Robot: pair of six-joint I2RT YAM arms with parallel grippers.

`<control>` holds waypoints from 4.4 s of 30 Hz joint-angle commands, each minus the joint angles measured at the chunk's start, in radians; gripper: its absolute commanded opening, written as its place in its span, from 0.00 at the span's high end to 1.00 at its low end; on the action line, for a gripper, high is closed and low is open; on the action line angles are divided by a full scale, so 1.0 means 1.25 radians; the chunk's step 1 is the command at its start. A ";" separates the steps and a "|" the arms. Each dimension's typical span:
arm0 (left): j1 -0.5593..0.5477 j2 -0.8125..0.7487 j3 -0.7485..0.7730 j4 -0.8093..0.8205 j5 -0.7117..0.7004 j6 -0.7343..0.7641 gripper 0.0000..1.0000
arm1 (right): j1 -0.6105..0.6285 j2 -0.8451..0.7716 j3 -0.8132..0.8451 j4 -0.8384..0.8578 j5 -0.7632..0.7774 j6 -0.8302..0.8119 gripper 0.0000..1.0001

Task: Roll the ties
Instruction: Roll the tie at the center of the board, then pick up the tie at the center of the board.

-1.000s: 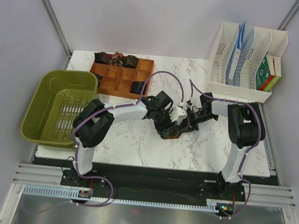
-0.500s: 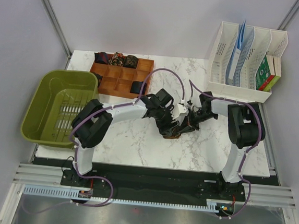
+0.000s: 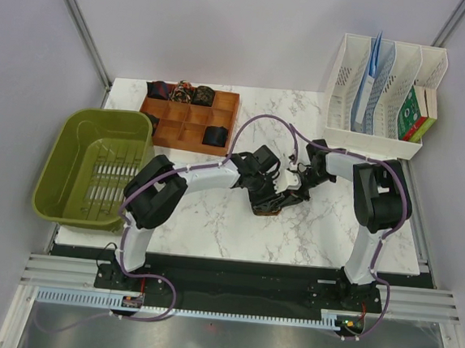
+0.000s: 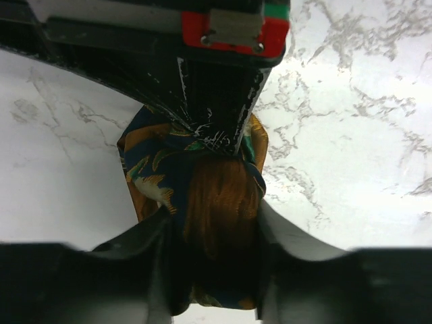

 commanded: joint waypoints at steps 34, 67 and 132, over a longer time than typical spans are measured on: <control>-0.013 0.119 0.057 -0.102 -0.062 -0.003 0.95 | -0.017 -0.011 -0.110 0.156 0.179 0.034 0.32; -0.003 0.151 0.055 -0.104 -0.055 -0.046 0.98 | -0.007 0.023 -0.201 0.286 -0.039 0.096 0.42; 0.239 -0.415 -0.200 0.070 -0.027 -0.217 0.01 | 0.040 -0.222 0.071 0.273 0.125 0.385 1.00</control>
